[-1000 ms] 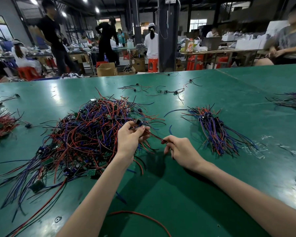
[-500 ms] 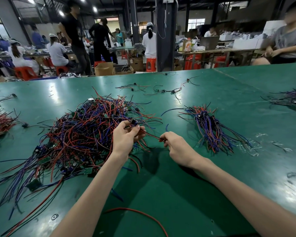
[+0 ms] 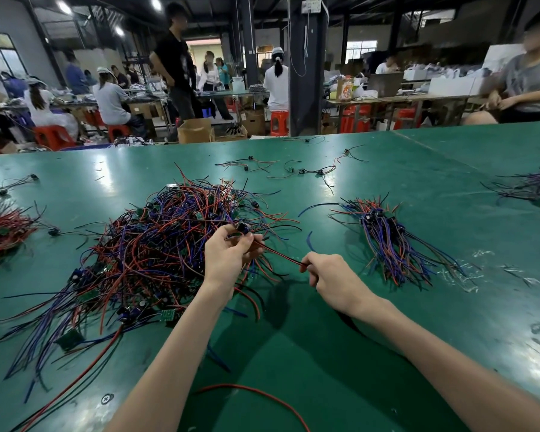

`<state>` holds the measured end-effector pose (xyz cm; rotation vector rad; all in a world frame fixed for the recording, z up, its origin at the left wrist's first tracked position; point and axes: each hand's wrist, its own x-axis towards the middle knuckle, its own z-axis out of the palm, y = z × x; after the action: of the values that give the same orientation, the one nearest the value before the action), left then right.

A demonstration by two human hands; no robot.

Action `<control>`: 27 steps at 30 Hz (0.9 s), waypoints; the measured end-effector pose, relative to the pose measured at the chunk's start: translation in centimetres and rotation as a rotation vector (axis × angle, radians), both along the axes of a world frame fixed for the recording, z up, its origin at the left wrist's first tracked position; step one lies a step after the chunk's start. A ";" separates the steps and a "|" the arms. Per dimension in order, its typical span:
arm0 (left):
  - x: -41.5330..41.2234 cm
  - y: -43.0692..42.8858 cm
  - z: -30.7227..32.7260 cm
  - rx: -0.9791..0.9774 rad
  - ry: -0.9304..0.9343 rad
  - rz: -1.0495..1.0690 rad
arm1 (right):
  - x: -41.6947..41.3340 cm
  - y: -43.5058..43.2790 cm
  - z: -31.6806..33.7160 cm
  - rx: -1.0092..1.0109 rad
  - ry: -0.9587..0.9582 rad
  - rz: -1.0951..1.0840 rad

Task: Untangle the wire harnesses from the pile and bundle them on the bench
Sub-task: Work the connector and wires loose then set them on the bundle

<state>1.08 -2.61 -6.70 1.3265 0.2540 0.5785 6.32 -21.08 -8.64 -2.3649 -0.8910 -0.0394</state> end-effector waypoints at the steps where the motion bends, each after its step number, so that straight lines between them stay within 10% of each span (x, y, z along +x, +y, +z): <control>1: 0.0 0.1 0.0 -0.005 0.004 0.000 | 0.0 0.0 0.1 0.014 0.012 0.006; 10: 0.0 0.3 -0.1 -0.042 0.021 0.009 | -0.7 -0.4 0.7 0.168 0.435 0.127; 27: 0.9 0.7 -0.5 -0.082 0.041 0.032 | -1.2 -0.5 1.8 0.350 0.344 0.187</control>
<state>1.98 -1.88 -7.20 1.2574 0.3299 0.5629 5.15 -21.55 -6.88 -1.8837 -0.8517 0.2589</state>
